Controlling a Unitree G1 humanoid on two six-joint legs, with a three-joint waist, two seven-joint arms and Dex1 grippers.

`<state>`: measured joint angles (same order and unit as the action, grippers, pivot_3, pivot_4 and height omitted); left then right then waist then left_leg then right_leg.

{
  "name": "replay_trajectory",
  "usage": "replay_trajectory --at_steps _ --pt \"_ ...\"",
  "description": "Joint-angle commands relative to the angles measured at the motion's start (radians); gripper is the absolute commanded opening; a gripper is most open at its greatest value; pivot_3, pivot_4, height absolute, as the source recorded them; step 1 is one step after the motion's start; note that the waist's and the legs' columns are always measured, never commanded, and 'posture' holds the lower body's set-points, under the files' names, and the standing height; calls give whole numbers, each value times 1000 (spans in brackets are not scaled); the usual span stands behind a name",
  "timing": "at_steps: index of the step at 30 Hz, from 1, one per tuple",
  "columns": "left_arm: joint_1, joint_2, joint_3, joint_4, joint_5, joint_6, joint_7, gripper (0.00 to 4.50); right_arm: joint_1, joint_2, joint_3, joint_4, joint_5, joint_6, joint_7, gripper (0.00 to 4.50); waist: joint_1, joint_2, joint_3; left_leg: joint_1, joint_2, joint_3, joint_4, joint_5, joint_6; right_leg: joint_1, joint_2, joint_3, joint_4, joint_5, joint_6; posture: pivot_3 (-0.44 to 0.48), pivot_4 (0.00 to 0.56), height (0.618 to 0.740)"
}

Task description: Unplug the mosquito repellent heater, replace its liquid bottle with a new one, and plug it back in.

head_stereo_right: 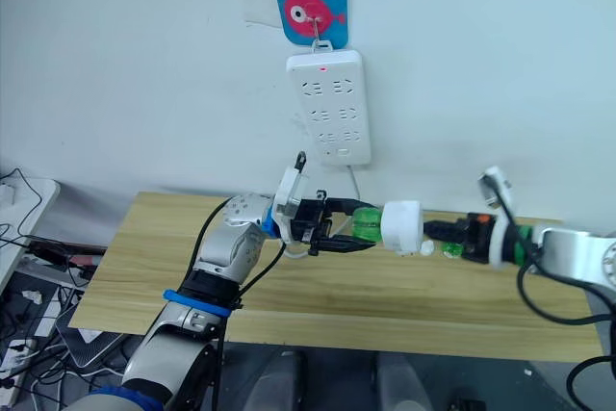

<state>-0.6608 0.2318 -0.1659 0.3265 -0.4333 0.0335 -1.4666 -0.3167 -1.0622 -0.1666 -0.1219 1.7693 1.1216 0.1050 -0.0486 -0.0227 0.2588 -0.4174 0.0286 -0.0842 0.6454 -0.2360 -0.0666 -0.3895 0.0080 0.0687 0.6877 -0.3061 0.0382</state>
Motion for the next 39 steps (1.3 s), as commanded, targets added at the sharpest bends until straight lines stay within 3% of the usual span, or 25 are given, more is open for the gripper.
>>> replay_trajectory --at_steps 1,6,10,13,15,23,27,32,39 --pt "-5 3 14 -22 -18 1 -8 2283 14 -15 -96 -14 -23 7 81 425 0 0 0 0 0 0 0 0 0 0 0 0 0 0 0 -54 237 740" --pt "-18 15 24 26 -5 -22 -20 2283 57 -22 -159 -33 -31 36 165 2039 0 0 0 0 0 0 0 0 0 0 0 0 -1 0 0 -63 230 740" --pt "-32 12 33 64 13 -117 -33 2283 137 -50 -195 4 172 66 119 3546 1 0 0 0 0 0 0 0 0 0 0 0 0 0 0 -67 228 740" --pt "-39 9 31 95 38 -242 -62 2283 239 -53 -235 -29 203 110 168 4467 8 0 0 -1 0 0 0 0 0 0 0 0 -1 0 0 -67 228 740" --pt "-45 3 33 119 47 -302 -70 2283 265 -41 -245 -41 203 110 178 4467 9 0 0 -1 -1 1 0 0 0 0 0 0 -1 0 0 -61 226 740" --pt "-171 -27 46 416 125 -1174 -118 2283 272 171 -187 -38 203 110 149 4467 10 0 0 1 0 2 1 0 0 1 0 2 0 1 1 -48 224 740" --pt "-231 -14 -5 528 129 -1459 -77 2283 247 353 -171 -104 203 40 28 4467 10 0 0 0 -1 2 1 0 0 1 0 2 0 1 1 -35 225 740" --pt "-284 11 -61 623 166 -1630 48 2283 213 616 -169 -223 203 -95 -220 4467 4 0 0 0 0 1 0 0 0 0 0 1 1 1 1 -30 228 740" --pt "-307 31 -78 616 257 -1648 185 2283 189 882 -100 -414 203 -309 -586 4467 -5 0 0 -1 -1 -1 0 0 0 0 0 0 2 0 1 -23 230 740"
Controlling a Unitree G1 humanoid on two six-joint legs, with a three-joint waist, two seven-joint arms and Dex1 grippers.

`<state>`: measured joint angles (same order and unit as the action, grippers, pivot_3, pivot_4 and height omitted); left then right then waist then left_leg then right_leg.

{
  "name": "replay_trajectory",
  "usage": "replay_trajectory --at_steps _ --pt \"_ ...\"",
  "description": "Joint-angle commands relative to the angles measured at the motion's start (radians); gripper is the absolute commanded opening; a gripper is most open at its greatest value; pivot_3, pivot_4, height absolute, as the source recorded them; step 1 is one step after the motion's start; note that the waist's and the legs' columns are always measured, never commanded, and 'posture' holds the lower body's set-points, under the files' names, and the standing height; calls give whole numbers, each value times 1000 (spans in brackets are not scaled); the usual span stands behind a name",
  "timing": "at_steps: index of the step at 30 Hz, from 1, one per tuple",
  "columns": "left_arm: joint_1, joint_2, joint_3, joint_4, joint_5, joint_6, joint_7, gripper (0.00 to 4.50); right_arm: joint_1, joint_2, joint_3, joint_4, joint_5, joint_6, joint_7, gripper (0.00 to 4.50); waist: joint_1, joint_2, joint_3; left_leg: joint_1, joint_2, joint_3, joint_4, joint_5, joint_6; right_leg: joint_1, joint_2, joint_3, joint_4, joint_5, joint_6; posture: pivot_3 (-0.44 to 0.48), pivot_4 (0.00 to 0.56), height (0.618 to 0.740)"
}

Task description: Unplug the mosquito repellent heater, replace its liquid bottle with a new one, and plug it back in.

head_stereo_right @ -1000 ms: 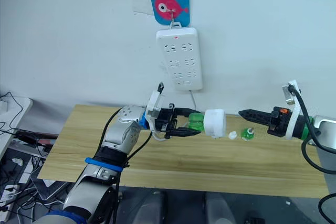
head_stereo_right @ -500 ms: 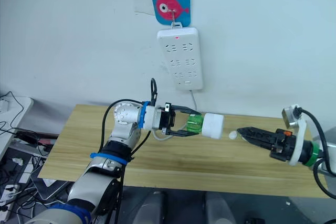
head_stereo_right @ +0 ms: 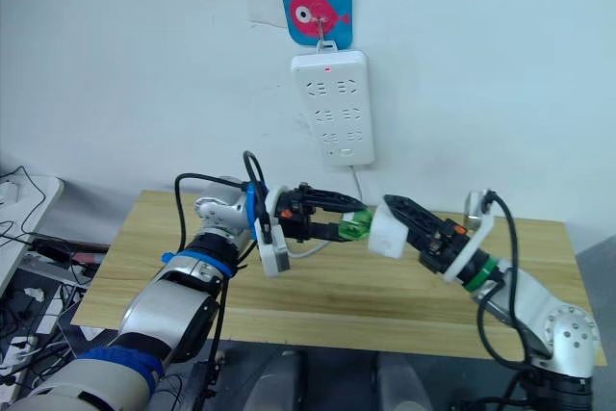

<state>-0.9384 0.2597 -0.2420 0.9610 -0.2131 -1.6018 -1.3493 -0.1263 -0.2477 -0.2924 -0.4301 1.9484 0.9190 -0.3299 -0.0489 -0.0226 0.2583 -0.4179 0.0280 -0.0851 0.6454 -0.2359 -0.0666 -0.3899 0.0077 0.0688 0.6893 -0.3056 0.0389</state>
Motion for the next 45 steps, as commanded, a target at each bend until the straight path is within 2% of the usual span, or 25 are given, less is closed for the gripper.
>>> replay_trajectory --at_steps 1,5,7,13,16,18,19,21,22,25,27,31,35,40,45 --pt "-34 7 -3 -14 55 -13 84 2283 8 89 46 -139 24 -137 -189 4467 -7 0 0 0 0 0 0 0 0 0 0 0 0 0 0 -23 230 740" --pt "-51 20 1 12 118 -13 160 2283 60 92 107 -223 24 -217 -260 4467 -8 0 0 0 0 -1 0 0 0 0 1 -1 1 0 0 -25 231 740" --pt "-60 23 4 33 145 -13 206 2283 81 -20 71 -172 24 -140 -153 4467 -7 0 0 0 0 -1 0 0 0 0 0 0 1 0 0 -25 231 740" --pt "-37 64 -27 37 215 -13 324 2283 83 -386 -104 116 24 181 300 4467 -7 1 0 1 0 0 0 0 0 0 0 0 0 0 0 -38 234 740" --pt "-39 80 -43 67 229 -13 384 2283 100 -599 -114 209 24 326 527 4467 -5 2 0 1 0 1 0 0 0 0 0 0 0 0 0 -45 235 740" --pt "-32 78 -62 82 149 78 381 2283 133 -759 -116 226 24 405 655 4467 -5 4 0 1 0 1 -1 0 0 0 0 1 1 0 0 -44 234 740" --pt "-7 58 -55 54 44 234 289 2283 155 -818 -139 177 16 436 667 4467 -5 5 0 1 0 2 0 0 0 0 -1 1 1 0 0 -42 232 740" --pt "51 26 -28 -43 -150 581 102 2283 181 -877 -173 60 -144 446 747 4467 -9 5 -1 1 0 1 0 0 0 1 -1 1 1 0 0 -39 230 740" --pt "78 23 -18 -104 -219 735 40 2283 189 -891 -179 25 -235 425 796 4467 -10 5 -1 1 1 1 0 0 0 1 0 0 1 0 0 -37 230 740" --pt "155 70 -17 -345 -355 1216 -23 2283 184 -909 -136 -34 -556 229 931 4467 -15 5 0 1 1 0 1 0 0 1 1 0 2 0 0 -36 228 740" --pt "191 110 -14 -471 -403 1438 -33 2283 167 -894 -113 -47 -716 104 982 4467 -16 4 0 1 1 0 1 0 0 0 2 0 3 0 0 -38 230 740" --pt "222 169 13 -614 -473 1769 -31 2283 138 -857 -109 -54 -879 -50 1064 4467 -12 4 0 2 1 0 1 1 0 0 2 0 4 0 0 -46 228 740" --pt "223 191 35 -661 -479 1919 -63 2283 140 -838 -117 -87 -973 -150 1143 4467 -10 4 0 2 1 0 1 1 0 0 1 -1 3 0 0 -68 219 740" --pt "196 167 46 -646 -430 1910 -119 2283 78 -791 -124 -135 -802 -86 1138 4467 -9 4 0 2 1 0 1 1 -1 0 1 0 2 0 0 -85 216 740" --pt "182 153 37 -653 -395 1872 -198 2283 2 -749 -59 -145 -704 -32 1079 4467 -9 4 0 2 1 0 2 1 -1 1 1 0 3 0 0 -93 221 740"
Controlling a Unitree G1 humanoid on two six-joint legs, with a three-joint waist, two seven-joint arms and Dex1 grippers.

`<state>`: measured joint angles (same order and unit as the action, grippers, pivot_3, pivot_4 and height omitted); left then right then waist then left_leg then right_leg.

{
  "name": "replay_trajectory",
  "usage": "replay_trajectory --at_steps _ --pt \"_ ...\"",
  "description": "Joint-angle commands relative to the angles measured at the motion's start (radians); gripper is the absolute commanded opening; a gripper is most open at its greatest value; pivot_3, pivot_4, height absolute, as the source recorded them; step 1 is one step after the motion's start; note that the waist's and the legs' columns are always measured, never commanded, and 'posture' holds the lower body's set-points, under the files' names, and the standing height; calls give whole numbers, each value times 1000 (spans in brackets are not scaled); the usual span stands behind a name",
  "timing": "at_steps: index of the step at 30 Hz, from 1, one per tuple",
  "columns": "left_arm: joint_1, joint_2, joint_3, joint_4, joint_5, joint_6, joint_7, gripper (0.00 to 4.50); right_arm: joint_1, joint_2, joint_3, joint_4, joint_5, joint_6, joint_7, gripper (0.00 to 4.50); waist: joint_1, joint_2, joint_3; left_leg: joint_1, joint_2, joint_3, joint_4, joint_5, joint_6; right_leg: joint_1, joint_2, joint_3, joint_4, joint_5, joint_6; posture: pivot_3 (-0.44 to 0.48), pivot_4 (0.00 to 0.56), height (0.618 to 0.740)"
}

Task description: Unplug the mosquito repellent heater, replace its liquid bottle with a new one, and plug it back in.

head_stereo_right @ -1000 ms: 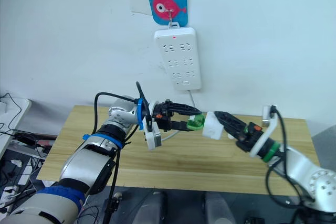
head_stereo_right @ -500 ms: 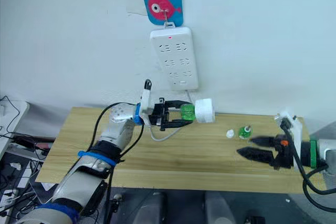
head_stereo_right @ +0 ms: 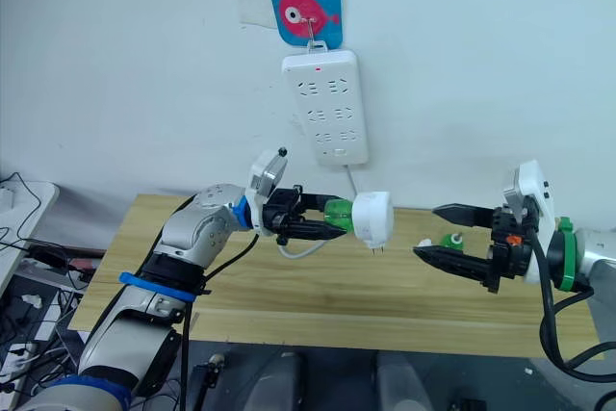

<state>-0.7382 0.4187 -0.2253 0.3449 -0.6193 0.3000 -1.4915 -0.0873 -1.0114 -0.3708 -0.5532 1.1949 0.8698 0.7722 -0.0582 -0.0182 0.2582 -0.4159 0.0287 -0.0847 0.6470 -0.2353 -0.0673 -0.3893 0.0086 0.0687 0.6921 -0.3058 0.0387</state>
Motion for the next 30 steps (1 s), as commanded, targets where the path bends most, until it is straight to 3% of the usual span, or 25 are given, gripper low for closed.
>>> replay_trajectory --at_steps 1,26,30 --pt "-18 -9 18 -42 17 -34 -68 2283 -52 22 35 -21 45 20 -28 4467 0 0 0 0 0 0 0 0 0 0 0 0 0 0 0 -91 222 740" --pt "-17 -52 48 -51 57 -31 -111 2283 -208 115 231 -37 -81 12 -30 4467 -1 0 0 0 0 0 0 0 0 0 0 0 0 0 0 -68 228 740" --pt "-6 -50 50 -59 62 -31 -116 2283 -218 135 232 -33 -102 6 -24 3549 0 0 0 0 0 0 0 0 0 0 0 0 1 0 0 -64 227 740"
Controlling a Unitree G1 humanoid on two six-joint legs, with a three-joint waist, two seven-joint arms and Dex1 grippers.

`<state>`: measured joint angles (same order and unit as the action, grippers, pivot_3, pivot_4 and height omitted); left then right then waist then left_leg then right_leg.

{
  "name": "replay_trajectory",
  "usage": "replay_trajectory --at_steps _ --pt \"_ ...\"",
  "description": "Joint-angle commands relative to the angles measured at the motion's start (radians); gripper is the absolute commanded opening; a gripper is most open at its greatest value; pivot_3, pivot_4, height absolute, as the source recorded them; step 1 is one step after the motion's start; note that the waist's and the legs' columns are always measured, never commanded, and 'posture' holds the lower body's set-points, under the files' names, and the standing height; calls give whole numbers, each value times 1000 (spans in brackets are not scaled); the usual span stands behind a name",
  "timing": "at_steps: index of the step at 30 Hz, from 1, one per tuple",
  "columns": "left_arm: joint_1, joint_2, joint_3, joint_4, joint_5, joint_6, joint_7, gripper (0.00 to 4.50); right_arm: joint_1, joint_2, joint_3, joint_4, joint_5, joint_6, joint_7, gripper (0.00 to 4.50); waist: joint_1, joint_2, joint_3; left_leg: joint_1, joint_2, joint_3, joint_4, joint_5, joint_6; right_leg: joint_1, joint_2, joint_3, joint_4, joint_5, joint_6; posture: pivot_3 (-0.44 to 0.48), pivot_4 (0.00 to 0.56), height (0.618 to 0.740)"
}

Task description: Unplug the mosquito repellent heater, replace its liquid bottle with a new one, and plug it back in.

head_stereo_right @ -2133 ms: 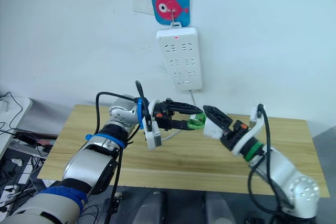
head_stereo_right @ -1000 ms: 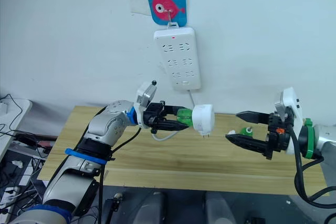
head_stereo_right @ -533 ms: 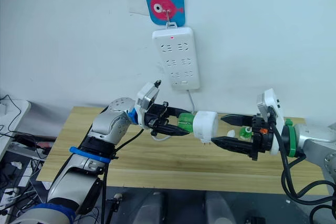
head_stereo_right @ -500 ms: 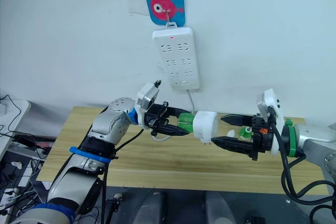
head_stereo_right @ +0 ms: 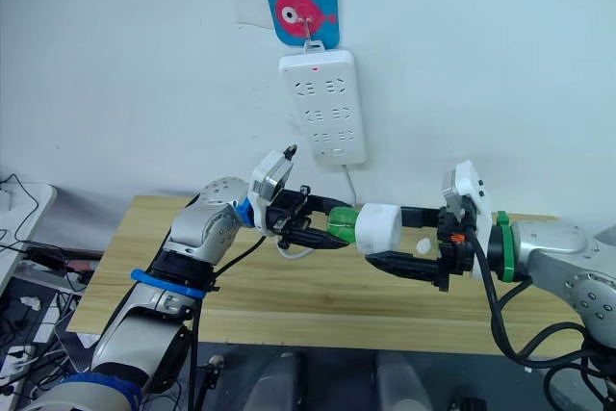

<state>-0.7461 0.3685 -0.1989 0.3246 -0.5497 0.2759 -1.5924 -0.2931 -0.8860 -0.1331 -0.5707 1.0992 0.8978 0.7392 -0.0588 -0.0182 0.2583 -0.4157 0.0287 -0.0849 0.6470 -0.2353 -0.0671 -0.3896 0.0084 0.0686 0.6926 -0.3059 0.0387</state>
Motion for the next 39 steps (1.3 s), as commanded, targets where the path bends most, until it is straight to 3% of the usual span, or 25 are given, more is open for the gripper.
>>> replay_trajectory --at_steps 1,2,9,16,19,22,27,32,39 --pt "4 1 24 -39 -7 -6 -16 2283 -13 12 -8 -15 -5 -19 10 3227 0 0 0 0 0 0 0 0 0 0 0 0 0 0 0 -64 227 740" --pt "5 1 25 -40 -6 -6 -17 2283 -14 14 -10 -17 -3 -15 12 2930 0 0 0 0 0 0 0 0 0 0 0 0 0 0 0 -64 227 740" --pt "10 21 8 -52 2 31 -19 2283 -28 6 -10 -26 -18 -12 36 2942 0 0 0 0 0 0 0 0 0 0 0 0 0 0 0 -60 219 740" --pt "-63 119 -47 -51 -55 241 -22 4483 18 -82 46 -24 -290 -235 234 2942 1 0 0 0 0 0 0 0 0 0 0 0 1 0 0 -51 203 740" --pt "-112 159 -97 -44 -67 315 -22 4500 50 -116 113 25 -523 -510 357 2942 5 0 0 0 0 -1 1 0 0 0 0 -1 1 0 0 -48 194 740" --pt "-162 237 -230 -48 -85 335 -22 4500 26 -111 187 130 -762 -873 445 2942 1 0 0 0 -1 0 1 0 0 0 -1 0 0 0 0 -48 189 740" --pt "-251 288 -435 -8 -77 253 -22 4500 -96 -35 270 339 -967 -1376 497 2942 -8 0 0 1 0 1 1 2 -3 -1 -1 0 3 0 0 -46 185 740" --pt "-327 224 -507 104 23 118 -22 4500 -174 9 323 441 -998 -1585 513 2942 -4 0 0 1 -1 0 2 2 -4 -1 -1 0 4 0 0 -47 187 740" --pt "-394 174 -543 197 92 51 -22 4500 -192 13 362 491 -1014 -1670 504 2942 -1 0 0 1 -1 0 2 4 -7 -1 -1 0 4 0 0 -46 190 740"
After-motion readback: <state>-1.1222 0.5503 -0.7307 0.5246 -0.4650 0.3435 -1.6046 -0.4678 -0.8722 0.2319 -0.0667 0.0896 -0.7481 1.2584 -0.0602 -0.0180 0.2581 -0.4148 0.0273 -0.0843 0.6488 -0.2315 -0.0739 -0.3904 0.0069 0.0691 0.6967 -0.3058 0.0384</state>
